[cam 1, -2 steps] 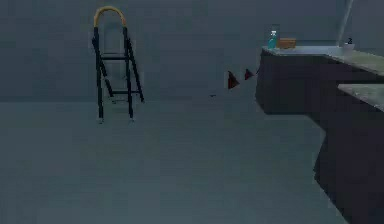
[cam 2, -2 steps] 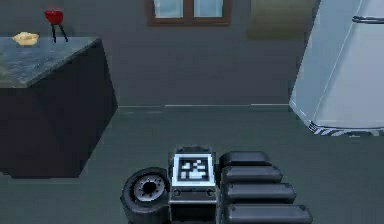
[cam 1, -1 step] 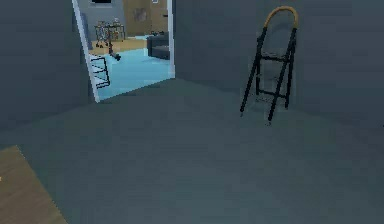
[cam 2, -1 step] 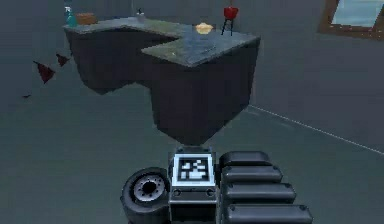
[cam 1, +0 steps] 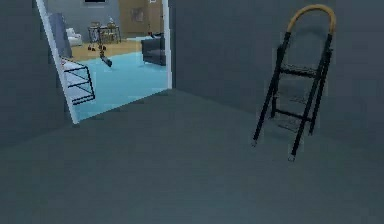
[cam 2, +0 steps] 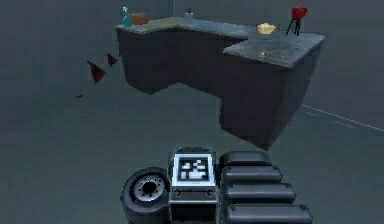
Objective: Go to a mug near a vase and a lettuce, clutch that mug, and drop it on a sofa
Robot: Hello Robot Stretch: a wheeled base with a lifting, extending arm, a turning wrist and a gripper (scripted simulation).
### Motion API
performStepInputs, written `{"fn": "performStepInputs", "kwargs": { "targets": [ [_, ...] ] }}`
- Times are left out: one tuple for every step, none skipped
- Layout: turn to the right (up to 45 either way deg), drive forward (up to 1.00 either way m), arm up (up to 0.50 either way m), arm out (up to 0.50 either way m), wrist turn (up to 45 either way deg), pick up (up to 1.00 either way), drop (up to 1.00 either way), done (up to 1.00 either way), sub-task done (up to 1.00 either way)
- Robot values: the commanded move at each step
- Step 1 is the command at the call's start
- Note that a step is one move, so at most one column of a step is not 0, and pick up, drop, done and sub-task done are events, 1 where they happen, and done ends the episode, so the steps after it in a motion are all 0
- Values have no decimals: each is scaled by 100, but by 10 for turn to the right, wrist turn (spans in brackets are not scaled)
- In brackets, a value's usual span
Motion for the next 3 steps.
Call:
{"fn": "performStepInputs", "kwargs": {
  "targets": [
    [-180, 0, 0, 0, 0, 0, 0, 0, 0],
    [-30, 0, 0, 0, 0, 0, 0, 0, 0],
    [0, 100, 0, 0, 0, 0, 0, 0, 0]
  ]
}}
